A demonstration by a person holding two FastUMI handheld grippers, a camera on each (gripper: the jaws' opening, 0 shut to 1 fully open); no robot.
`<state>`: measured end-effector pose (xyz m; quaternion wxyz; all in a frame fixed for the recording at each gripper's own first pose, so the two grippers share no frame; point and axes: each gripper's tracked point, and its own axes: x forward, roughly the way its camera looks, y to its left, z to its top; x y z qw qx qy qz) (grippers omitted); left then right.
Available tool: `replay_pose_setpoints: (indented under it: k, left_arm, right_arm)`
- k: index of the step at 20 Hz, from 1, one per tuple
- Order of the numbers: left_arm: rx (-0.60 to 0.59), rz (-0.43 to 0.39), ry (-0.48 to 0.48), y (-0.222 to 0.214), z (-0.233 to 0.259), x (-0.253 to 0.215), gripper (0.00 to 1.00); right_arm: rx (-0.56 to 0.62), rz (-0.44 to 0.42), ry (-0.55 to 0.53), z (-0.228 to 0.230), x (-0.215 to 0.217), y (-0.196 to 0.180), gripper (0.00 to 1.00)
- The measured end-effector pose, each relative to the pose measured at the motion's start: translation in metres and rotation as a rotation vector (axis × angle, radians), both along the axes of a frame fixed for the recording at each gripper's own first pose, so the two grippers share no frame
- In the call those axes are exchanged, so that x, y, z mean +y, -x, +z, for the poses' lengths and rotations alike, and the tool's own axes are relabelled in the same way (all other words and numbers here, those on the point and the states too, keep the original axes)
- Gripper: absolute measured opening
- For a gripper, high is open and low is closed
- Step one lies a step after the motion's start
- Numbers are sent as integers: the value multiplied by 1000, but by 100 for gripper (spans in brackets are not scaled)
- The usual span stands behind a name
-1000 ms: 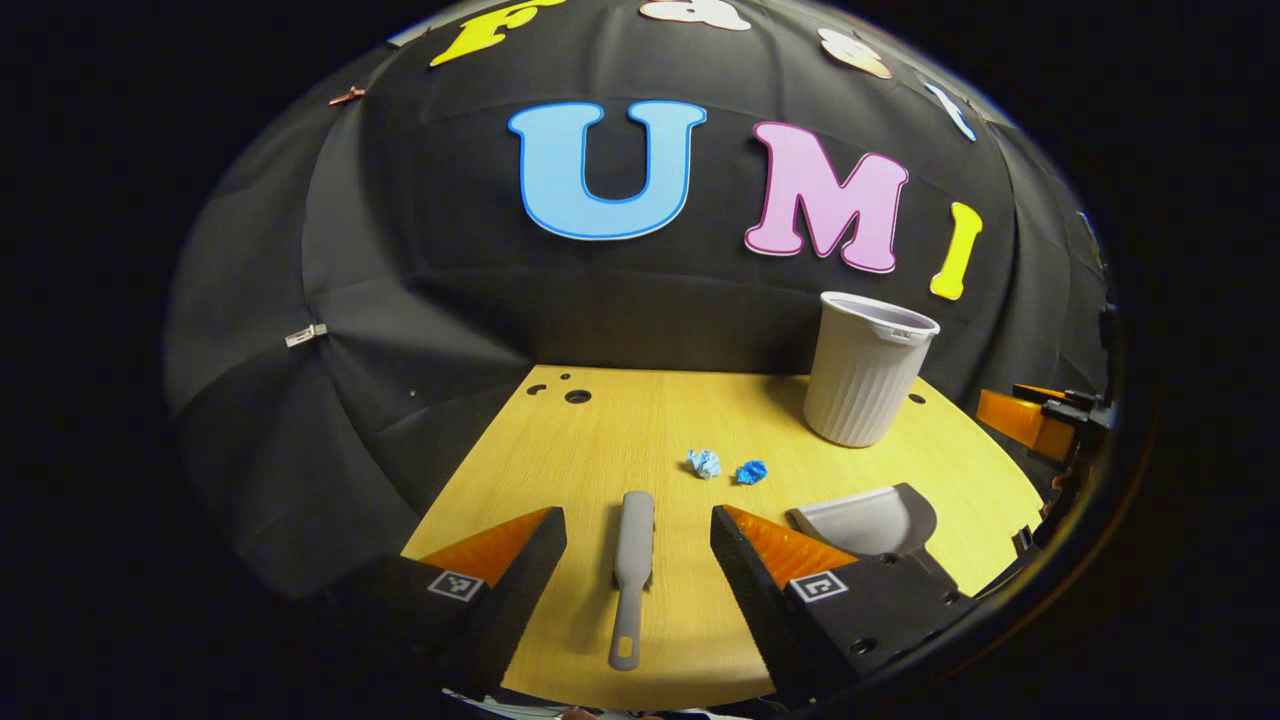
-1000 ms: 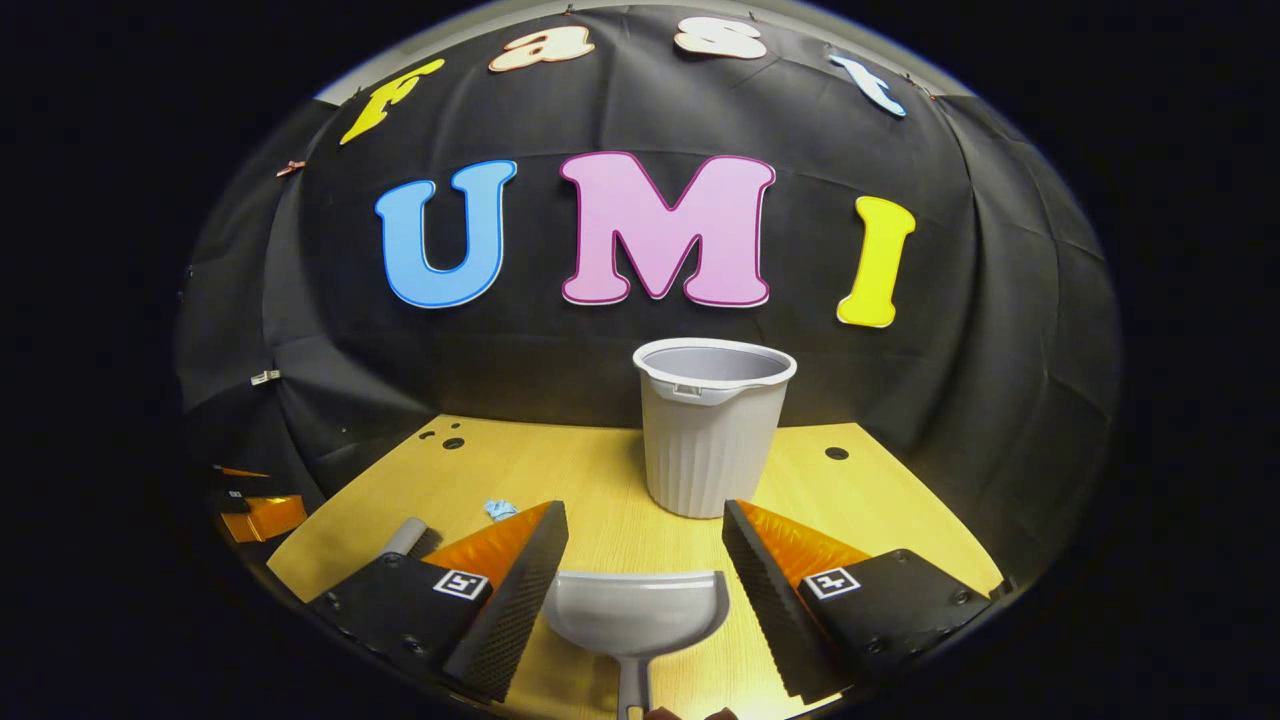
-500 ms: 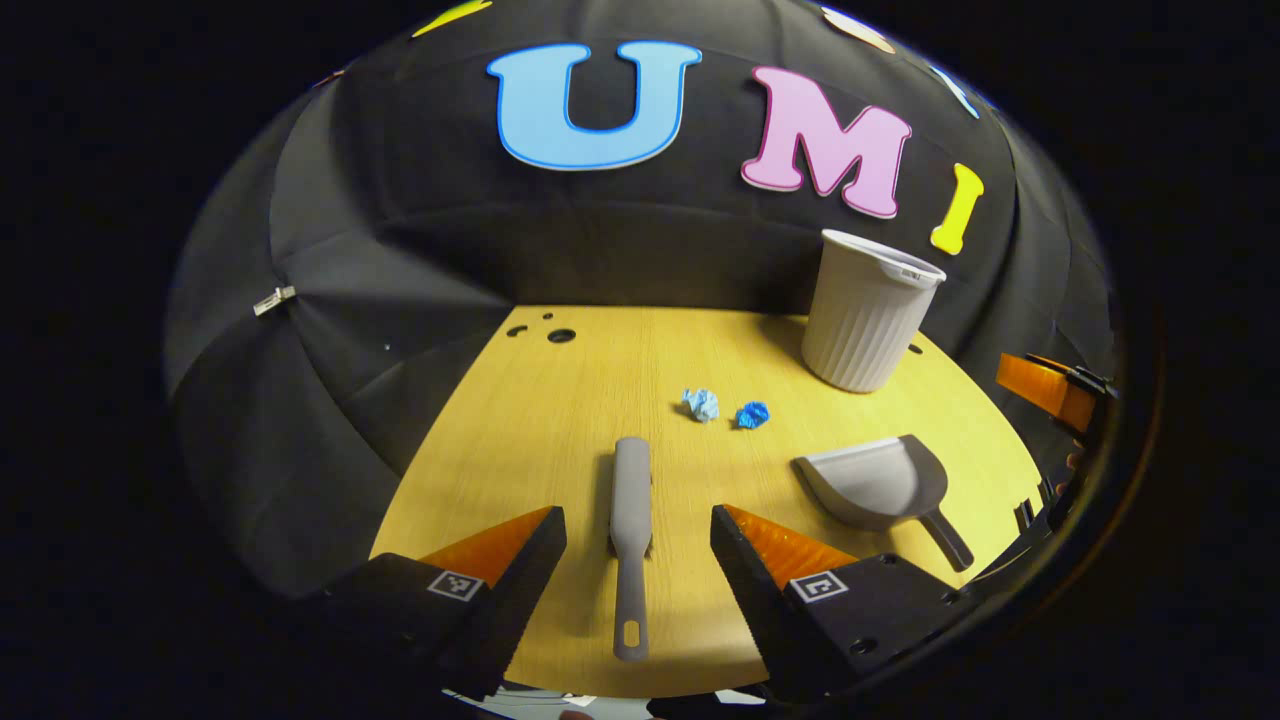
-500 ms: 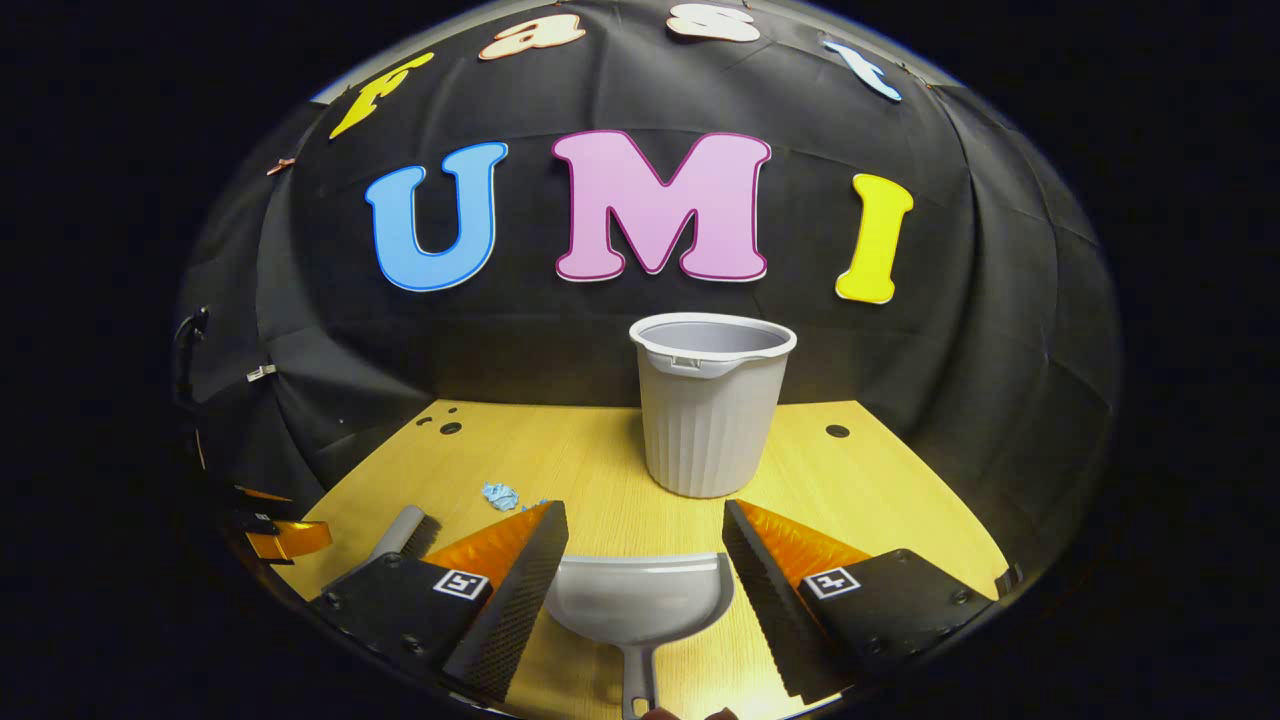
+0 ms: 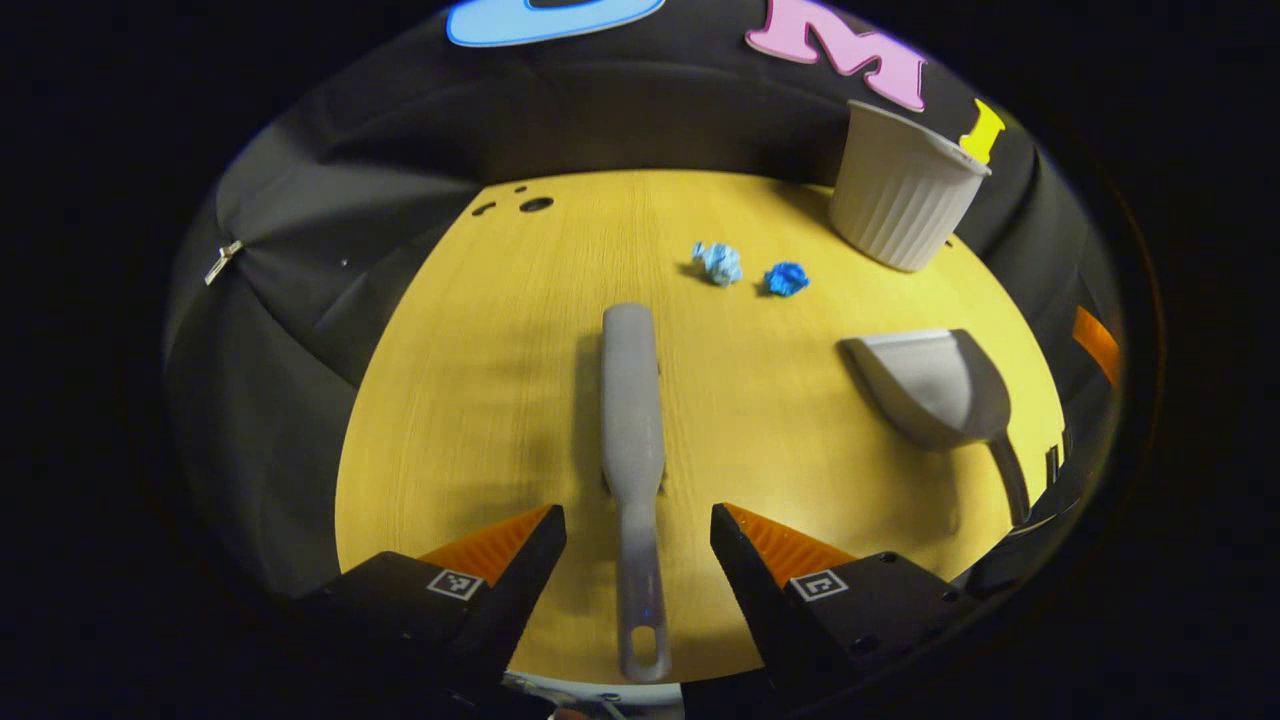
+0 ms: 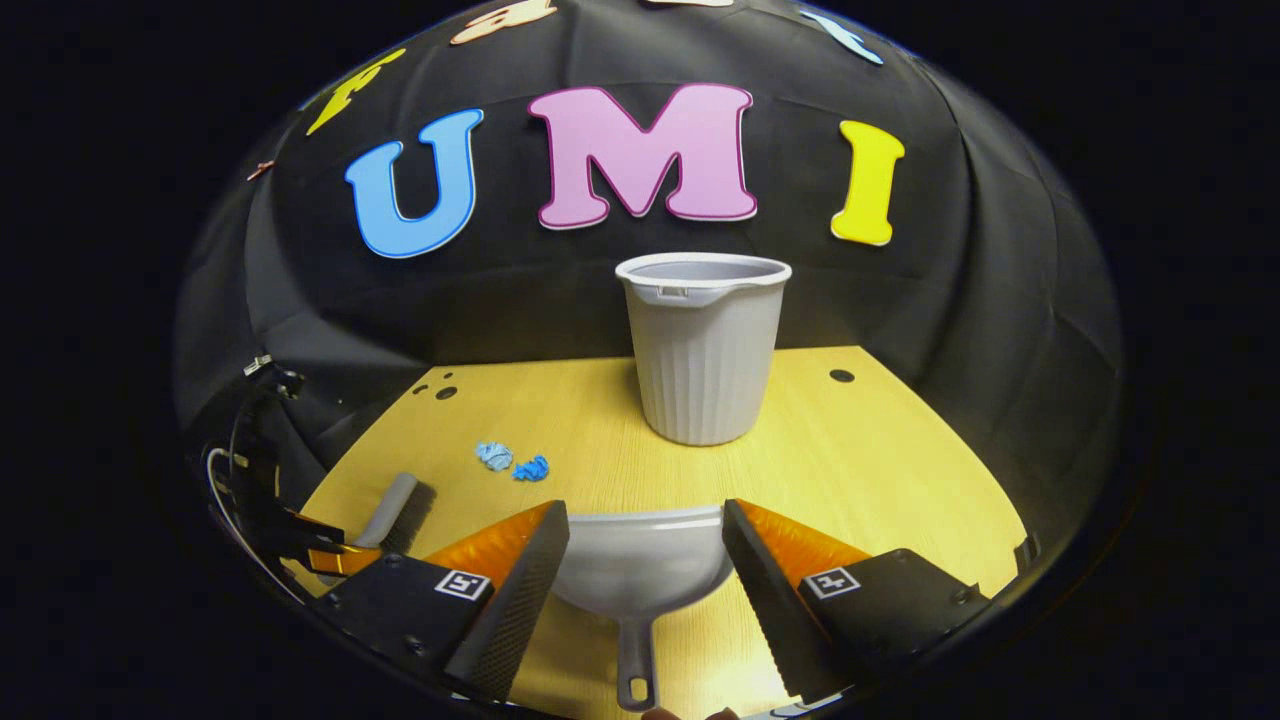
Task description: Pick up the small broom and dustpan from the desktop, sweep the trash into the dustpan with the broom, and then empty the trash into the garbage bin.
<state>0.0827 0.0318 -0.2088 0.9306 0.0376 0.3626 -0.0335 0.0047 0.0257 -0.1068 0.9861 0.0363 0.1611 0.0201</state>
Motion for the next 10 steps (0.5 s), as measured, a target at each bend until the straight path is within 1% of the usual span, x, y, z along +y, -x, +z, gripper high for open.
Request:
replay_pose_setpoints:
  k: [3,6,7,8,10]
  left_arm:
    - [89,-11,-22,-12,-17,1,95]
    - [179,-5,-11,-20,-34,-1,94]
    - [200,-12,-9,-21,-37,-3,95]
    - [212,-18,-12,-23,-40,-4,94]
    - [216,-23,-20,-26,-41,-6,89]
  right_arm:
    - [47,10,-14,-17,-1,-1,98]
    - [94,23,-21,-33,-1,-4,99]
    - [111,28,-25,-38,0,-4,99]
    - [132,31,-25,-44,0,-3,99]
    - [162,36,-30,-52,1,-3,99]
